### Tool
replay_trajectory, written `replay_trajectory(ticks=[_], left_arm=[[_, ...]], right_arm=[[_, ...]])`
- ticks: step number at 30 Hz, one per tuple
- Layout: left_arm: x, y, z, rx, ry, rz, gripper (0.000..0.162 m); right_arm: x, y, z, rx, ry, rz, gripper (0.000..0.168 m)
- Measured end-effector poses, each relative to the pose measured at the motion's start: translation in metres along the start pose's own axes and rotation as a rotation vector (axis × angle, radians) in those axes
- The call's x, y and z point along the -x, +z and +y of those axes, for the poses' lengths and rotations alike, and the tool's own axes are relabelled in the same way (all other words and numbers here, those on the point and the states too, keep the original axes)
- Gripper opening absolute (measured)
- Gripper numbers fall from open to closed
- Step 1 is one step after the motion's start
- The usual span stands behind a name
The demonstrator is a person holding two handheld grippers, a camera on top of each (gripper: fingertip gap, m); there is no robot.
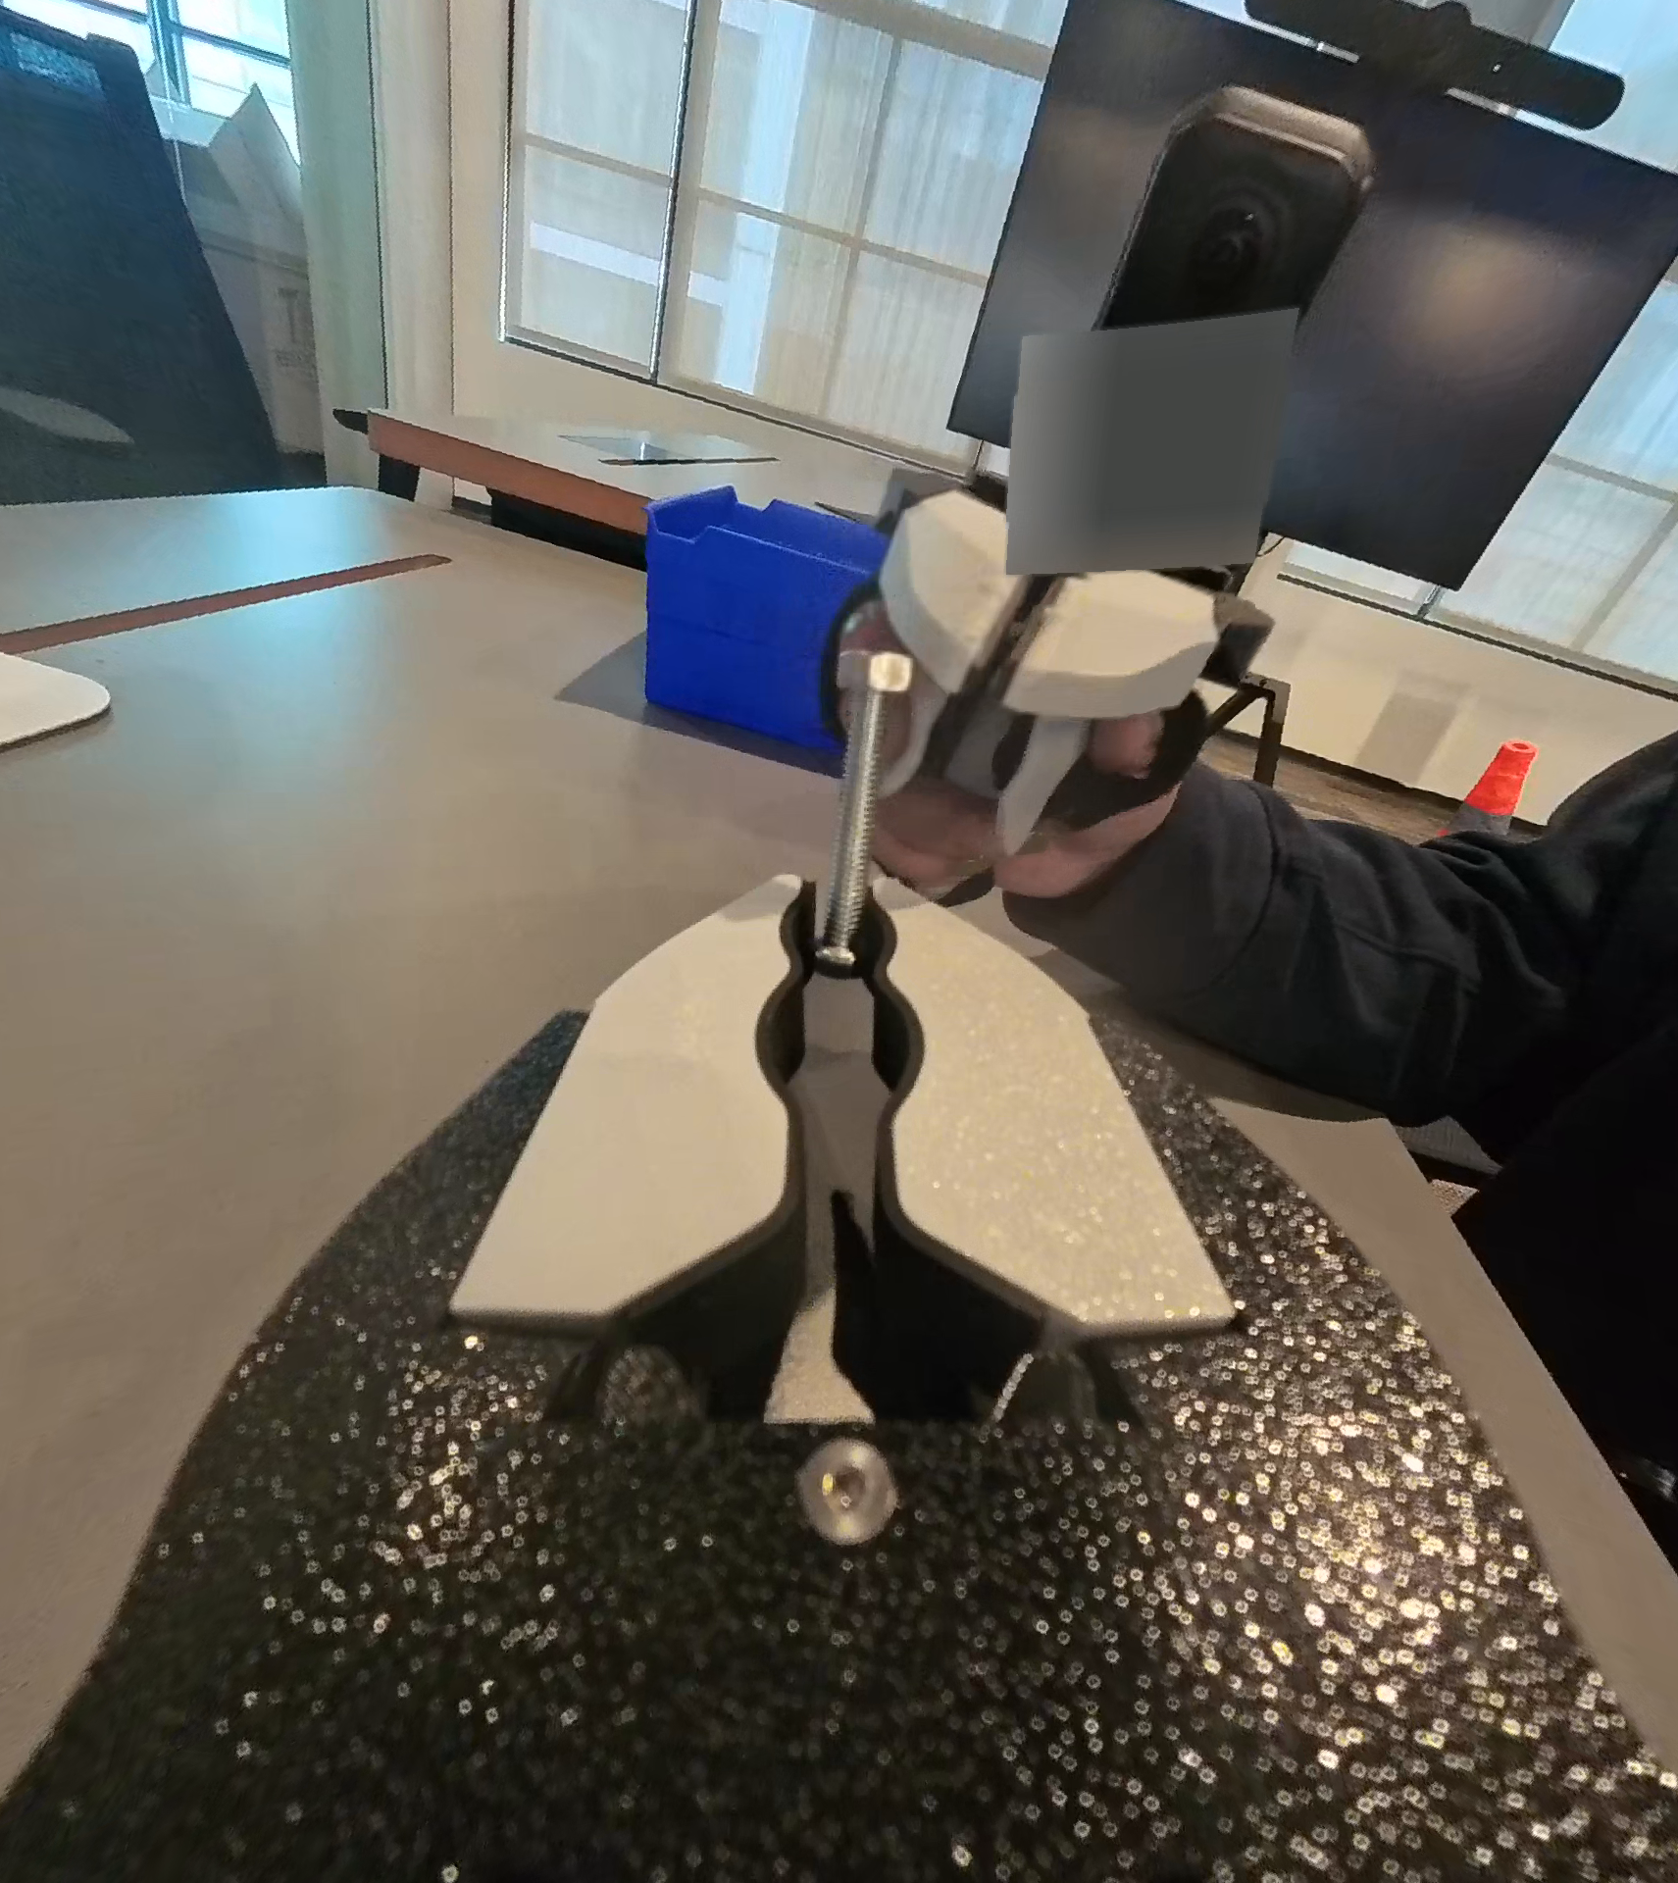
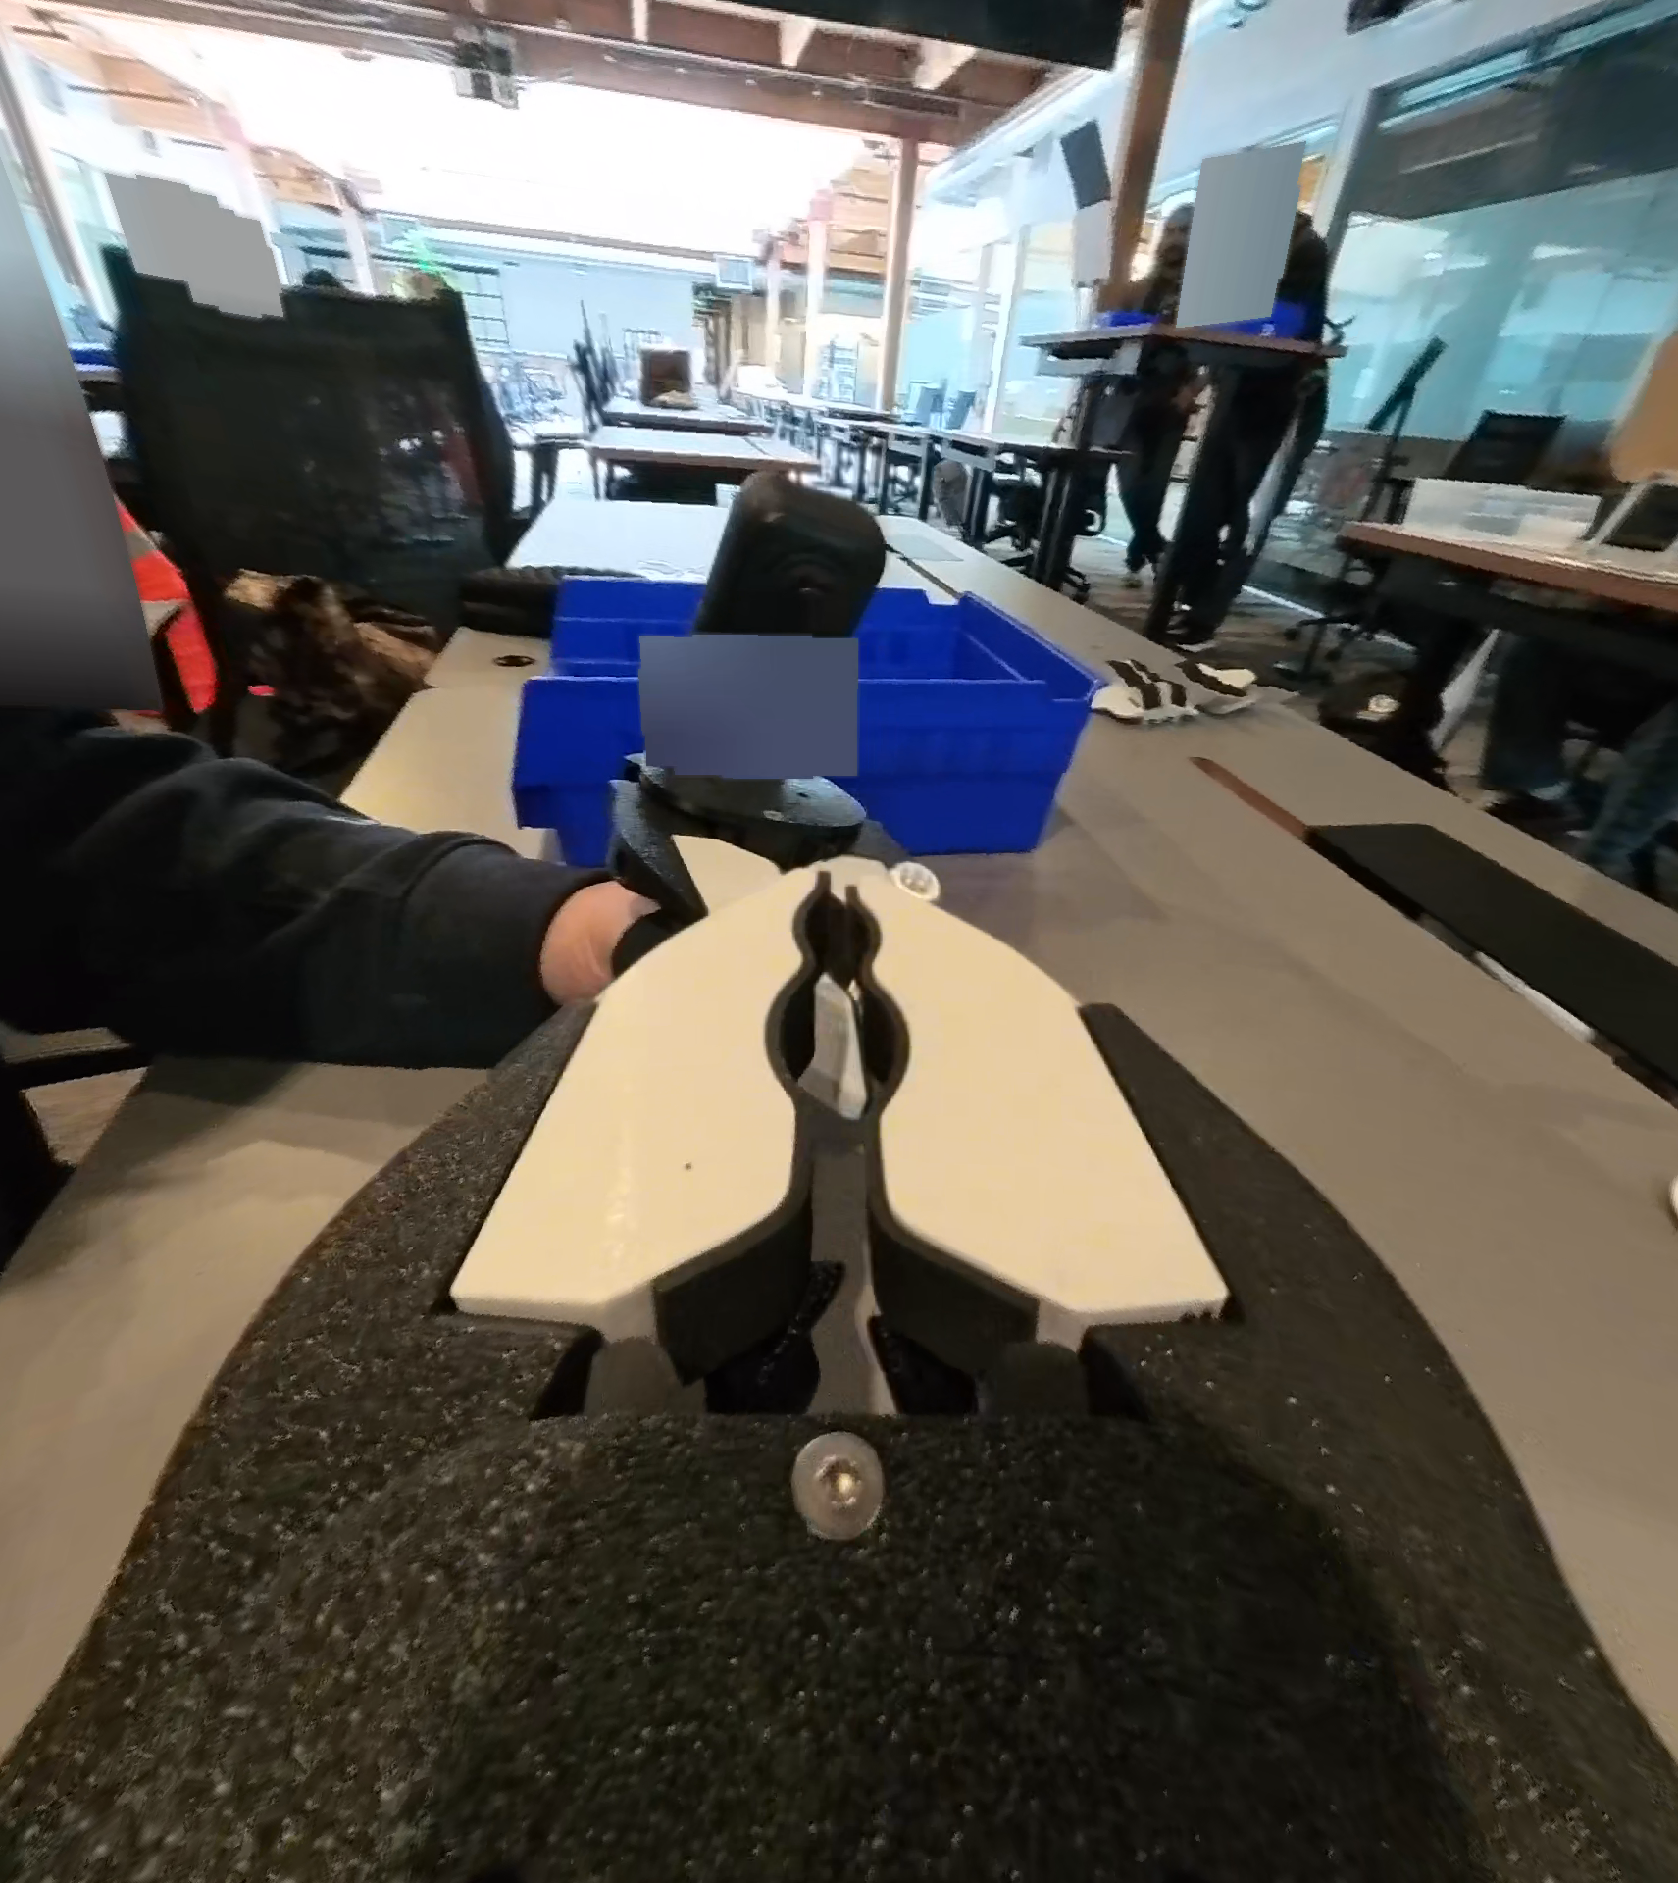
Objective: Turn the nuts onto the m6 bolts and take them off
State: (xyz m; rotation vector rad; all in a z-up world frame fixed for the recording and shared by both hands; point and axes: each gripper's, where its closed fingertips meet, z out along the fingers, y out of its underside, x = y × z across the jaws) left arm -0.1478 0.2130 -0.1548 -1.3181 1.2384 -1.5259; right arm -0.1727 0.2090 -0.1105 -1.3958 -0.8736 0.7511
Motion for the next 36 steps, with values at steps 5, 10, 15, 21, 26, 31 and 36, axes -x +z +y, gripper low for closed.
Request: replay_trajectory(ticks=[5, 10, 15, 21, 26, 31, 36], left_arm=[[0.000, 0.000, 0.000, 0.003, 0.002, 0.000, 0.008], [0.000, 0.000, 0.000, 0.002, 0.002, -0.001, 0.008], [0.000, 0.000, 0.000, 0.003, 0.002, 0.000, 0.008], [0.000, 0.000, 0.000, 0.001, 0.000, 0.000, 0.008], [0.000, 0.000, 0.000, 0.001, -0.002, 0.001, 0.008], [0.000, 0.000, 0.000, 0.002, -0.003, 0.002, 0.008], [0.000, 0.000, 0.000, 0.001, -0.005, 0.002, 0.008]], right_arm=[[-0.012, -0.002, -0.002, -0.015, -0.018, 0.088, 0.010], [-0.004, 0.000, 0.000, 0.001, -0.016, 0.037, 0.006], [-0.008, -0.003, -0.004, -0.028, -0.014, 0.055, 0.006], [-0.008, 0.001, 0.004, 0.017, -0.005, 0.056, 0.012], [-0.003, -0.001, 0.002, 0.000, 0.018, 0.009, 0.005], [-0.019, -0.002, 0.004, 0.014, -0.003, 0.129, 0.010], [-0.013, -0.001, 0.005, 0.012, 0.019, 0.080, 0.014]])
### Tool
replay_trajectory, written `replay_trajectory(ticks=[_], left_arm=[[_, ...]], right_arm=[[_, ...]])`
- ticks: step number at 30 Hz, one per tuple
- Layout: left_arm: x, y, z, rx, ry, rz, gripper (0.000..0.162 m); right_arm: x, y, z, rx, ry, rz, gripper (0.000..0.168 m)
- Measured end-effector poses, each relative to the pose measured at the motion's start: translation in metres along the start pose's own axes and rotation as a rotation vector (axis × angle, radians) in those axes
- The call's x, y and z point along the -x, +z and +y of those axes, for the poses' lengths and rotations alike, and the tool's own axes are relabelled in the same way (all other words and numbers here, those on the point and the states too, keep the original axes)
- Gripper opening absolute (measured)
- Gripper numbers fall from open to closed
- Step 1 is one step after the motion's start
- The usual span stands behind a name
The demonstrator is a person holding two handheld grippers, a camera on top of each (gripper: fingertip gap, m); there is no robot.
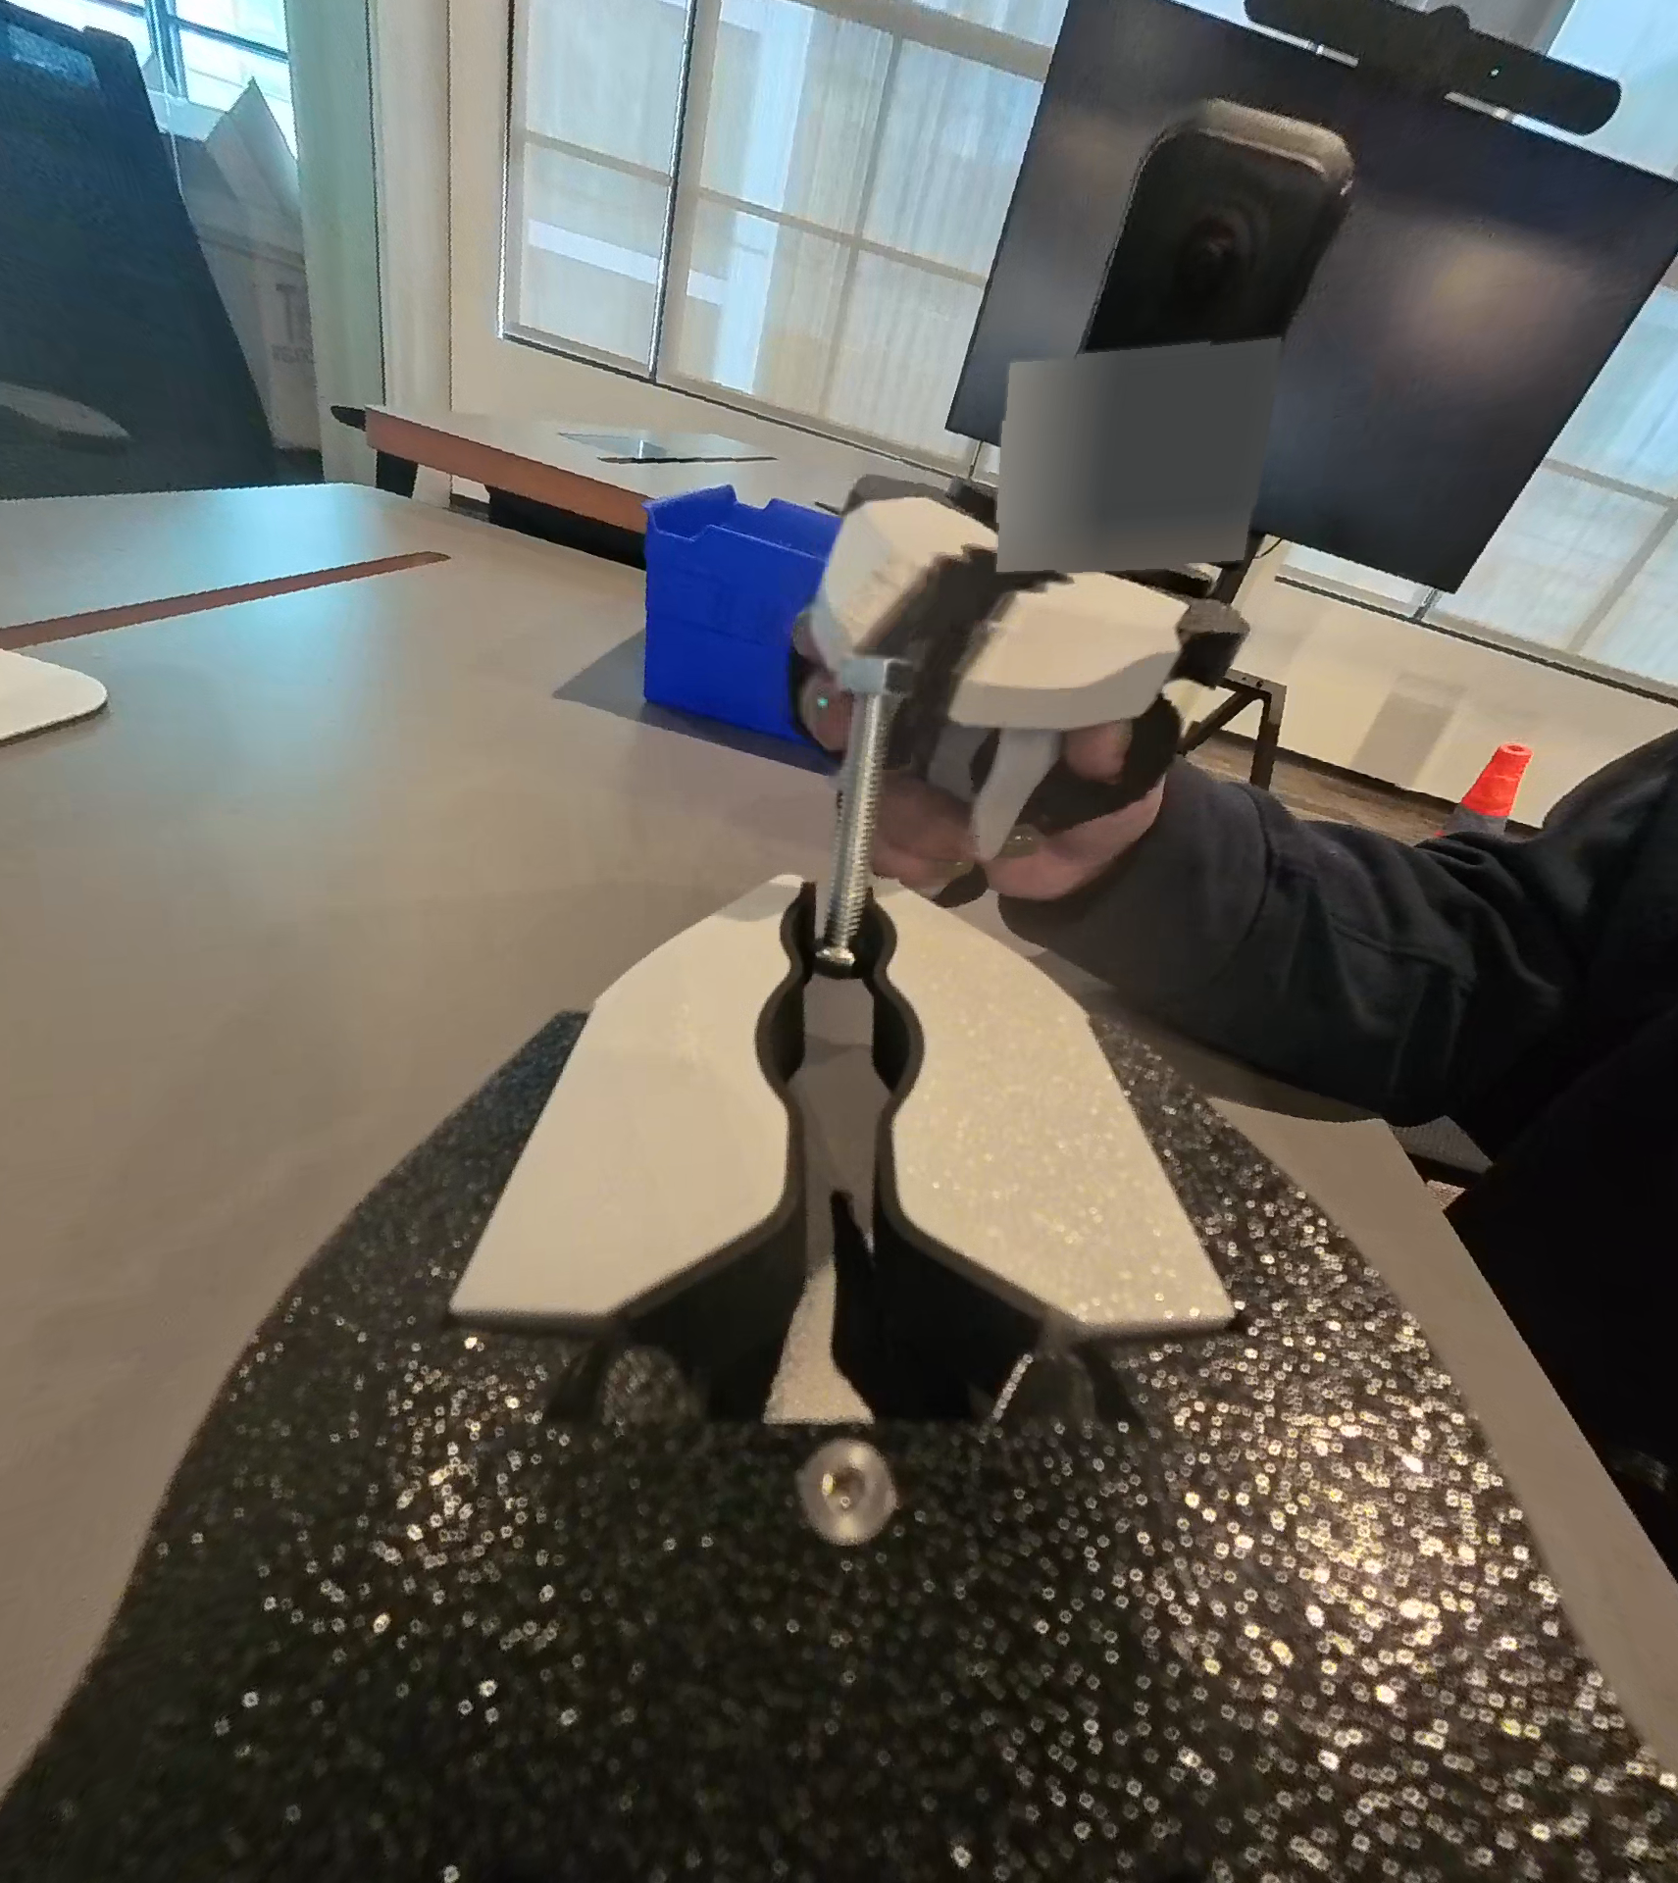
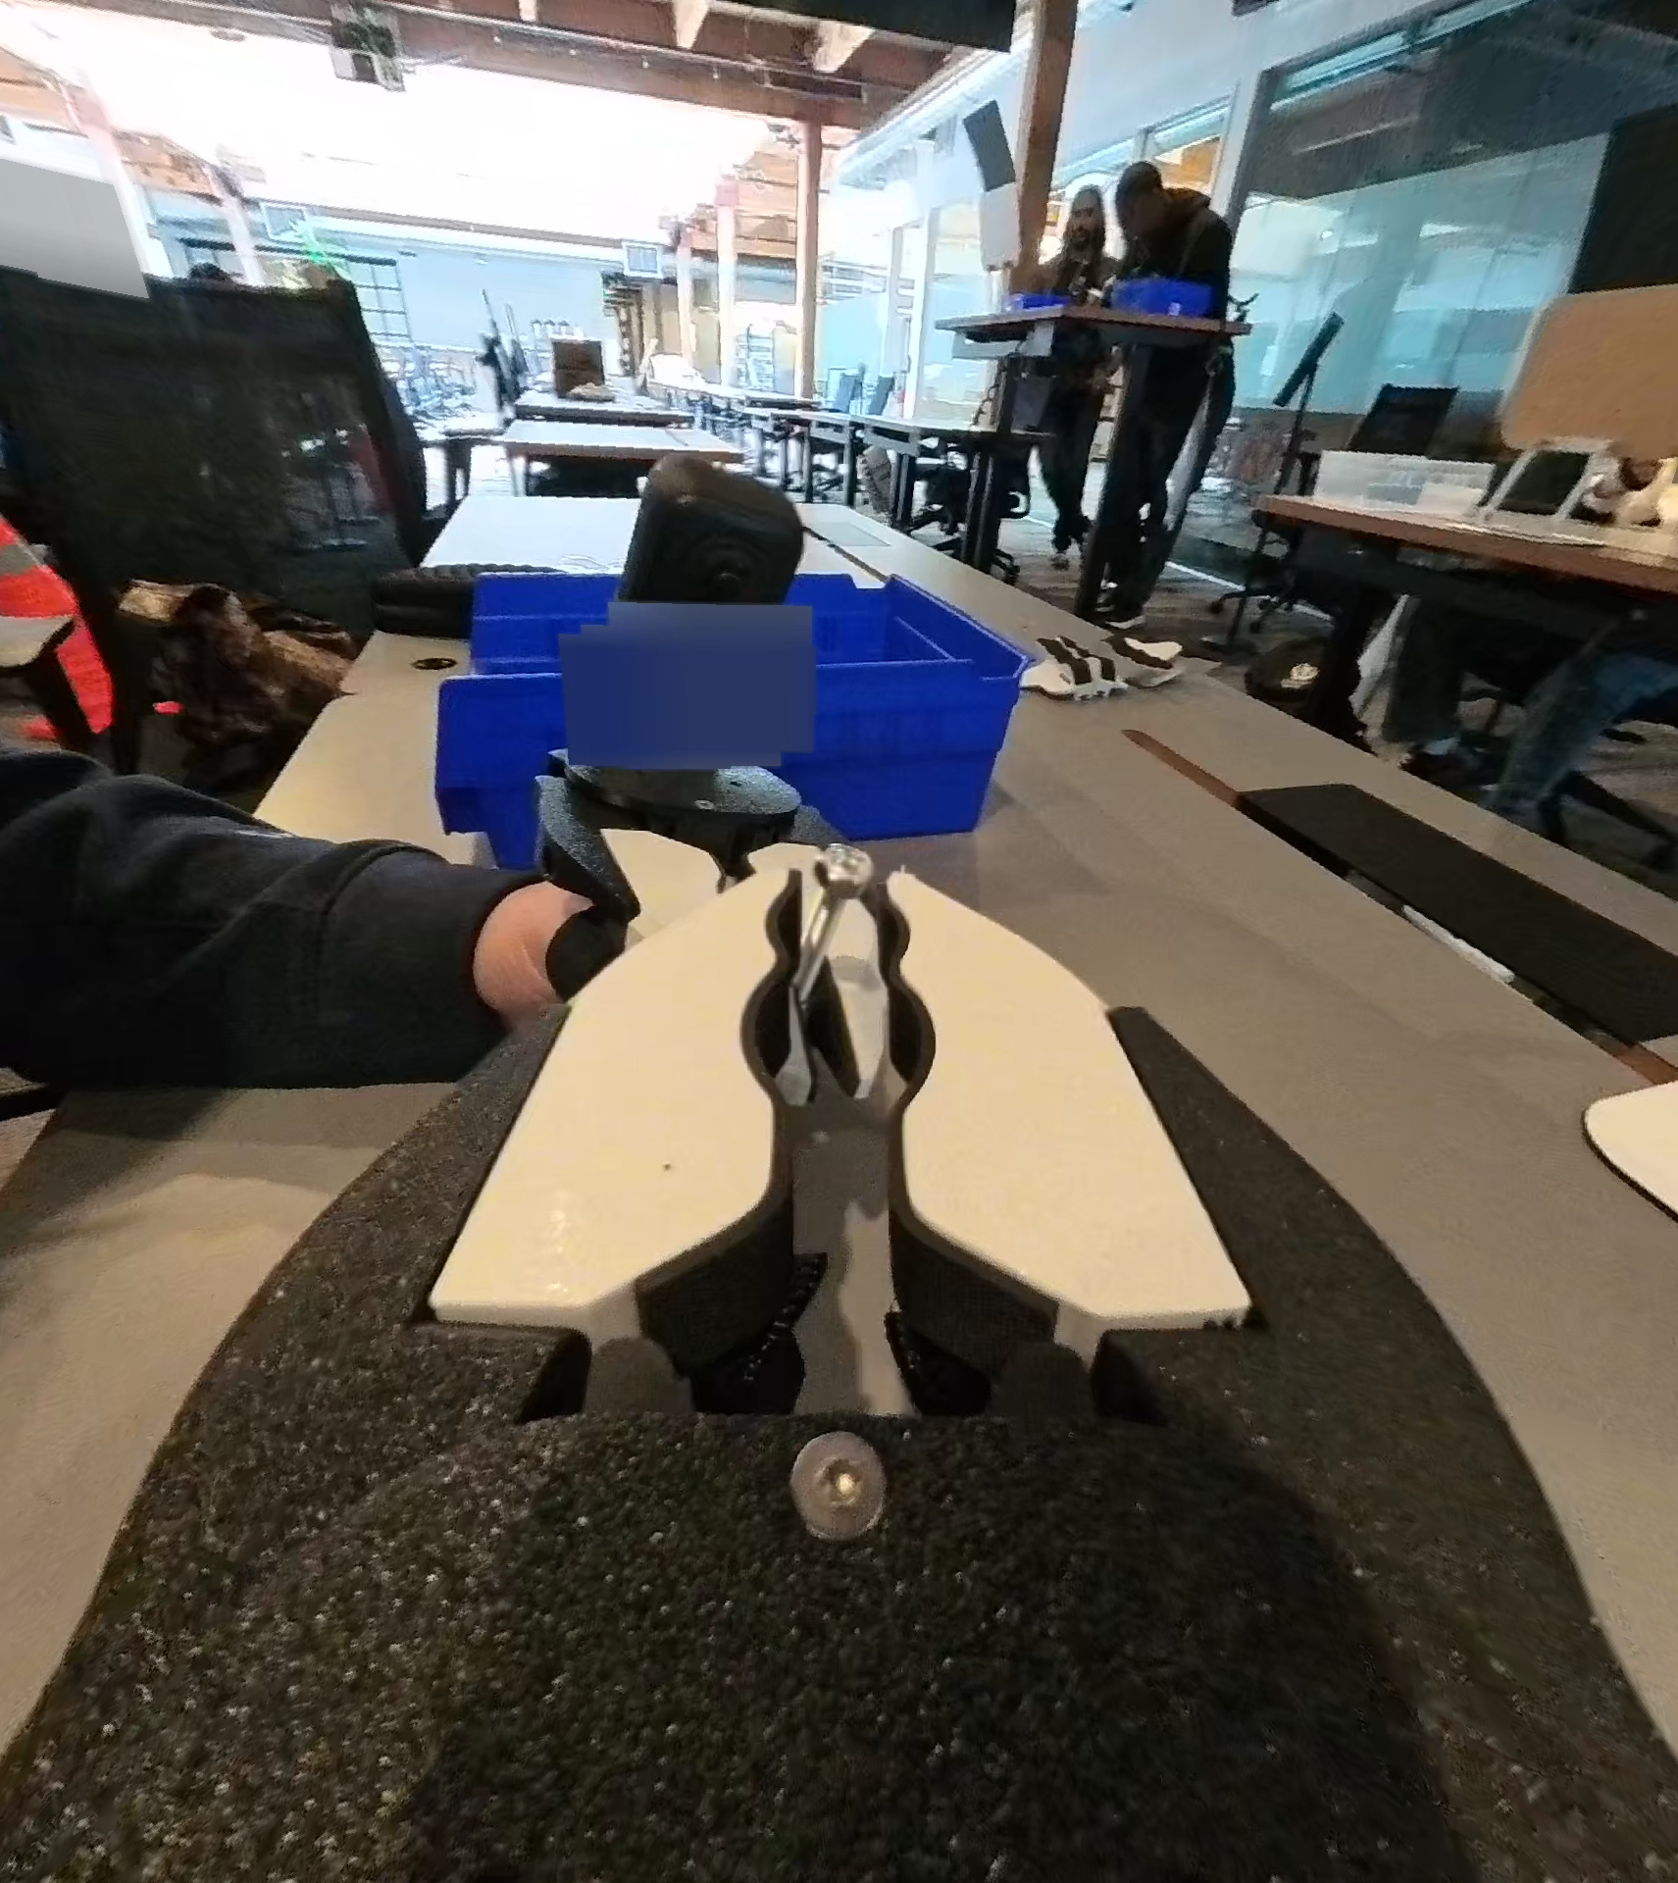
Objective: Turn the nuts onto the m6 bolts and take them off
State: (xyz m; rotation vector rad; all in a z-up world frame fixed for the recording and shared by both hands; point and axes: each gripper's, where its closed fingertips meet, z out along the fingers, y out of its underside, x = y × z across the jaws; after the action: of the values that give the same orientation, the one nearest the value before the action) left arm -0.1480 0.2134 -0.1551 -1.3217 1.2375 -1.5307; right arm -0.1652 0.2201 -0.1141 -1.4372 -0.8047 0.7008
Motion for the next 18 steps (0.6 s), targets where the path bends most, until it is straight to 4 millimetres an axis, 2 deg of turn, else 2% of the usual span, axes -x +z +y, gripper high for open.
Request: replay_trajectory(ticks=[2, 4, 8, 13, 15, 18], left_arm=[[0.000, 0.000, 0.000, 0.000, -0.001, 0.000, 0.008], [0.000, 0.000, 0.000, 0.000, -0.001, 0.001, 0.008], [0.000, 0.000, 0.000, 0.002, 0.000, 0.001, 0.008], [0.000, 0.000, 0.001, 0.003, 0.001, 0.001, 0.008], [0.000, 0.000, 0.001, 0.003, 0.001, 0.000, 0.008], [0.000, 0.000, 0.000, 0.001, 0.000, 0.001, 0.008]], right_arm=[[0.011, -0.002, 0.001, 0.014, 0.005, -0.087, 0.000], [0.012, -0.003, -0.001, 0.007, 0.023, -0.104, 0.000], [-0.001, -0.004, -0.004, -0.020, -0.016, 0.003, 0.012], [0.001, 0.001, 0.001, 0.005, -0.017, 0.003, 0.020], [0.006, 0.001, 0.001, 0.009, -0.014, -0.032, 0.019], [0.016, -0.002, -0.002, -0.001, -0.010, -0.108, 0.006]])
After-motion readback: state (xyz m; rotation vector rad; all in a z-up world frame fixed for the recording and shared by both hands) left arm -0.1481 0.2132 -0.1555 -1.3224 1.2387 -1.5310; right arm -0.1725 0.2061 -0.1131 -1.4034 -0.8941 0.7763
